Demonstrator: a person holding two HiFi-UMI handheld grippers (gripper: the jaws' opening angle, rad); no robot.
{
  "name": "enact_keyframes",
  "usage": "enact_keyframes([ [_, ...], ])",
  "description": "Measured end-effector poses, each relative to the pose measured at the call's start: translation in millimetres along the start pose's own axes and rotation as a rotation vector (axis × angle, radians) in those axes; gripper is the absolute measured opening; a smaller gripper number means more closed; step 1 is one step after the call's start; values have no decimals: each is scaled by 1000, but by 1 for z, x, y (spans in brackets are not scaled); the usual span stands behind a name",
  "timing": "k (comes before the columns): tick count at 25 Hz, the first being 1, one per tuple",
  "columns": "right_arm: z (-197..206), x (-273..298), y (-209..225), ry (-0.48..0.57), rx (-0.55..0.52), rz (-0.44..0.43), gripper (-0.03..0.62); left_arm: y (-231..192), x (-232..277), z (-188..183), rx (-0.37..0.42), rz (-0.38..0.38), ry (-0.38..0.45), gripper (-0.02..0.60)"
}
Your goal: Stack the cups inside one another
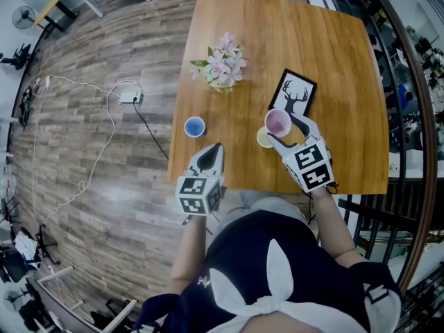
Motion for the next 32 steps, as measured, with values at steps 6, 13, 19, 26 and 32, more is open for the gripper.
enact_keyframes([
  [6,8,10,-2,-24,3,-22,311,-3,3,2,-2,-3,-6,20],
  [13,22,21,-2,-68,24,-58,311,-6,6,3,-7,-6,-21,20],
  [19,34,31,-2,-102,33,-83,311,-8,12,4,-9,-2,-30,20],
  [26,45,43,-4,-141,36,-109,313,-13,16,5,-16,-5,-32,20],
  [32,54,52,-7,-169,39,-141,313,-15,17,5,-22,-9,-39,20],
])
Point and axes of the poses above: the fingertips, and each gripper's own axes: x forward along the fingers, y to its right, z out of its underside, the point moved 7 cm from there along -x, backward along the fingers, and after that the axes turned 2 degrees about -x, right-handed, at the moved point
